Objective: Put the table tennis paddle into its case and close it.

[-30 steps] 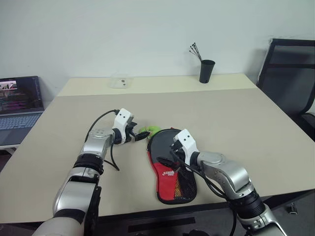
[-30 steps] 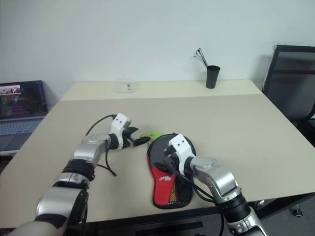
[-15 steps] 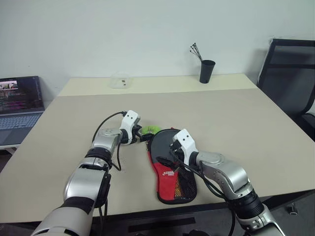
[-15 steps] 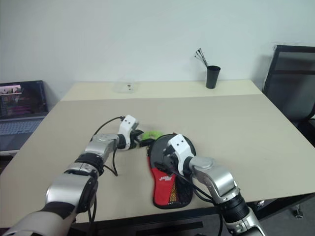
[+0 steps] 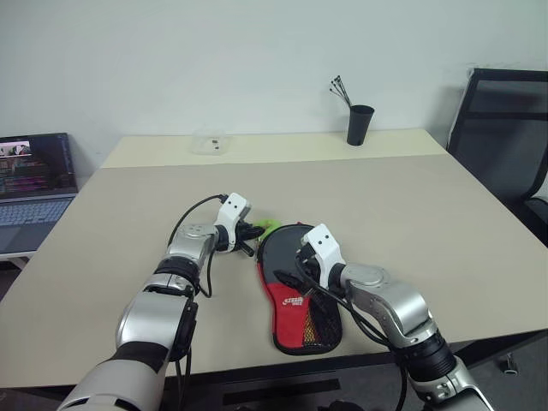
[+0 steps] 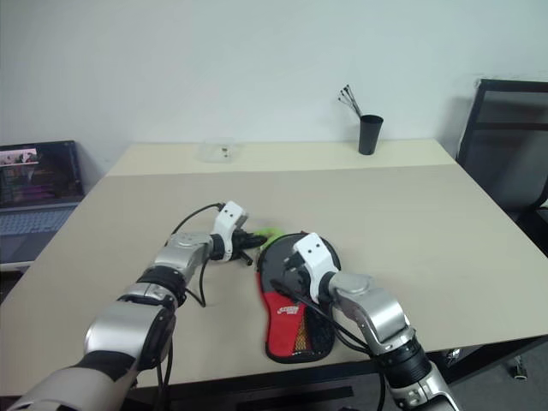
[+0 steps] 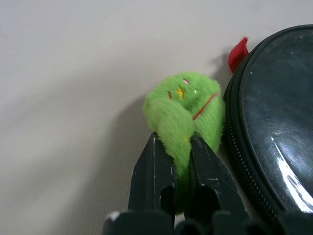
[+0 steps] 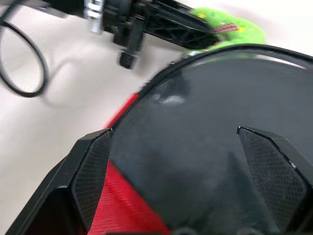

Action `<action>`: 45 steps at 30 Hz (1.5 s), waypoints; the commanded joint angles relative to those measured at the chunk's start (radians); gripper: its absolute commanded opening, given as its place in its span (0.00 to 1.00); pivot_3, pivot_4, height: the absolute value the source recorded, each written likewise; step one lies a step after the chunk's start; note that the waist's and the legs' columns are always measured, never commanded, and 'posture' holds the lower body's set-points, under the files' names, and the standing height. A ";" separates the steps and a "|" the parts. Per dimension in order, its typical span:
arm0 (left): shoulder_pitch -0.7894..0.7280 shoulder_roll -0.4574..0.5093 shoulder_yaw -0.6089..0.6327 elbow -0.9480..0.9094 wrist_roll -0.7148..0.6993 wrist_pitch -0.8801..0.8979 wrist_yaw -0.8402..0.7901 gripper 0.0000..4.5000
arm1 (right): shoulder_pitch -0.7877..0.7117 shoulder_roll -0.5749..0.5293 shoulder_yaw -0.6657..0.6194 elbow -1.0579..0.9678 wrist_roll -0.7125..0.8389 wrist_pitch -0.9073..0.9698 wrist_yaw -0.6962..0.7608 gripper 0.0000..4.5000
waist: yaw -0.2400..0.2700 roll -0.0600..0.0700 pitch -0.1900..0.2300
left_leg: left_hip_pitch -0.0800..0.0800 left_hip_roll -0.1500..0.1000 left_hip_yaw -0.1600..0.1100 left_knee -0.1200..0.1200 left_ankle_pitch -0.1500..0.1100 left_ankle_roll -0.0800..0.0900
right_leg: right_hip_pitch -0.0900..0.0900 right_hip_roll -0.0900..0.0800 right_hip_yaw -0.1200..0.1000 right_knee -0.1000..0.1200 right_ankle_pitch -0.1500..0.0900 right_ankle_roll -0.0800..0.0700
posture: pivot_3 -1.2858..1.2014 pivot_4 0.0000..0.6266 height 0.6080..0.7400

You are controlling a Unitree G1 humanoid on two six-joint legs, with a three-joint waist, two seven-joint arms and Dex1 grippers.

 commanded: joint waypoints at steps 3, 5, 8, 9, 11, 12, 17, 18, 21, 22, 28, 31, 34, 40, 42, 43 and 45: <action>0.017 0.017 0.017 -0.048 -0.005 -0.012 -0.019 0.00 | -0.039 0.033 0.013 0.128 -0.043 -0.071 -0.003 1.00 | -0.002 0.000 0.000 | 0.000 0.000 0.000 0.000 0.000 0.000 | 0.000 0.000 0.000 0.000 0.000 0.000 | 0.52 0.24 1.00; 0.021 0.021 0.017 -0.062 -0.003 -0.013 -0.024 0.00 | -0.042 0.035 0.022 0.193 -0.065 -0.090 0.000 1.00 | -0.002 -0.001 0.000 | 0.000 0.000 0.000 0.000 0.000 0.000 | 0.000 0.000 0.000 0.000 0.000 0.000 | 0.52 0.24 1.00; 0.022 0.038 -0.007 -0.068 0.036 -0.035 0.019 0.00 | -0.034 0.038 0.016 0.238 -0.087 -0.109 -0.007 1.00 | -0.002 -0.002 -0.002 | 0.001 0.000 0.000 0.000 0.000 0.000 | 0.001 0.000 0.000 0.000 0.000 0.000 | 0.52 0.24 1.00; 0.020 0.041 -0.009 -0.067 0.044 -0.041 0.033 0.00 | -0.030 0.038 0.015 0.238 -0.092 -0.109 -0.005 1.00 | -0.002 -0.003 -0.002 | 0.002 0.000 0.000 0.000 0.000 0.000 | 0.001 0.000 0.000 0.000 0.000 0.000 | 0.52 0.24 1.00; 0.005 0.044 -0.011 -0.051 0.058 -0.052 0.080 0.00 | -0.019 0.036 0.011 0.233 -0.096 -0.107 -0.004 1.00 | -0.002 -0.005 -0.004 | 0.002 0.000 0.000 0.000 0.000 0.000 | 0.002 0.000 0.001 0.000 0.000 0.000 | 0.52 0.24 1.00; -0.006 0.044 -0.016 -0.039 0.072 -0.065 0.113 0.00 | -0.012 0.035 0.011 0.228 -0.097 -0.103 -0.004 1.00 | -0.002 -0.006 -0.004 | 0.002 0.001 0.000 0.000 0.000 0.000 | 0.002 0.000 0.000 0.000 0.000 0.000 | 0.52 0.24 1.00; -0.085 0.008 -0.024 0.019 0.116 -0.119 0.246 0.00 | 0.014 0.032 0.005 0.211 -0.110 -0.090 -0.009 1.00 | 0.000 -0.010 -0.007 | 0.003 0.001 -0.001 0.000 0.000 0.000 | 0.003 0.000 0.000 0.000 0.000 0.001 | 0.52 0.24 1.00; -0.100 -0.008 -0.028 0.031 0.124 -0.131 0.269 0.00 | 0.020 0.032 0.004 0.208 -0.113 -0.087 -0.011 1.00 | 0.000 -0.010 -0.007 | 0.003 0.001 -0.001 0.000 0.000 0.000 | 0.003 -0.001 0.000 0.000 0.001 0.001 | 0.52 0.24 1.00; -0.137 -0.060 -0.042 0.060 0.151 -0.160 0.317 0.00 | 0.039 0.032 0.003 0.200 -0.121 -0.078 -0.013 1.00 | 0.003 -0.011 -0.008 | 0.002 0.000 0.000 0.000 0.000 0.000 | 0.003 -0.001 0.000 0.000 0.001 0.001 | 0.52 0.24 1.00; -0.147 -0.077 -0.045 0.069 0.158 -0.169 0.331 0.00 | 0.044 0.033 0.003 0.198 -0.122 -0.076 -0.014 1.00 | 0.003 -0.012 -0.008 | 0.002 0.000 0.000 0.000 0.000 0.000 | 0.003 -0.002 0.000 -0.001 0.001 0.001 | 0.52 0.24 1.00; -0.194 -0.171 -0.081 0.105 0.219 -0.209 0.412 0.00 | 0.078 0.036 -0.001 0.187 -0.120 -0.064 -0.025 1.00 | 0.003 -0.013 -0.009 | 0.002 0.000 0.000 0.000 0.000 0.000 | 0.003 -0.002 0.000 -0.001 0.001 0.001 | 0.52 0.24 1.00; -0.214 -0.201 -0.107 0.119 0.260 -0.221 0.459 0.00 | 0.095 0.038 0.002 0.189 -0.123 -0.060 -0.031 1.00 | 0.003 -0.013 -0.009 | 0.002 0.000 0.000 0.000 0.000 0.000 | 0.003 -0.001 0.000 -0.001 0.001 0.001 | 0.52 0.24 1.00; -0.234 -0.229 -0.147 0.128 0.315 -0.246 0.497 0.00 | 0.117 0.039 0.011 0.183 -0.125 -0.054 -0.035 1.00 | 0.004 -0.013 -0.010 | 0.002 0.000 0.000 0.000 0.000 0.000 | 0.003 -0.002 0.000 -0.001 0.000 0.001 | 0.52 0.24 1.00; -0.284 -0.280 -0.237 0.139 0.428 -0.315 0.562 0.00 | 0.151 0.054 0.021 0.159 -0.124 -0.039 -0.049 1.00 | 0.007 -0.013 -0.010 | 0.002 0.000 0.000 0.000 0.000 0.000 | 0.004 -0.002 0.000 -0.002 0.000 0.001 | 0.52 0.24 1.00; -0.302 -0.296 -0.263 0.142 0.461 -0.334 0.587 0.00 | 0.157 0.060 0.026 0.149 -0.124 -0.033 -0.052 1.00 | 0.007 -0.014 -0.010 | 0.002 0.000 0.000 0.000 0.000 0.000 | 0.004 -0.002 0.000 -0.002 0.000 0.001 | 0.52 0.24 1.00; -0.310 -0.304 -0.270 0.144 0.470 -0.341 0.596 0.00 | 0.159 0.063 0.029 0.146 -0.124 -0.030 -0.054 1.00 | 0.006 -0.014 -0.010 | 0.002 0.000 0.000 0.000 0.000 0.000 | 0.004 -0.002 -0.001 -0.002 0.000 0.001 | 0.52 0.24 1.00; -0.322 -0.320 -0.281 0.145 0.487 -0.354 0.611 0.00 | 0.162 0.067 0.031 0.141 -0.125 -0.026 -0.058 1.00 | 0.006 -0.013 -0.010 | 0.002 0.000 0.000 0.000 0.000 0.000 | 0.004 -0.002 -0.001 -0.002 0.000 0.001 | 0.52 0.24 1.00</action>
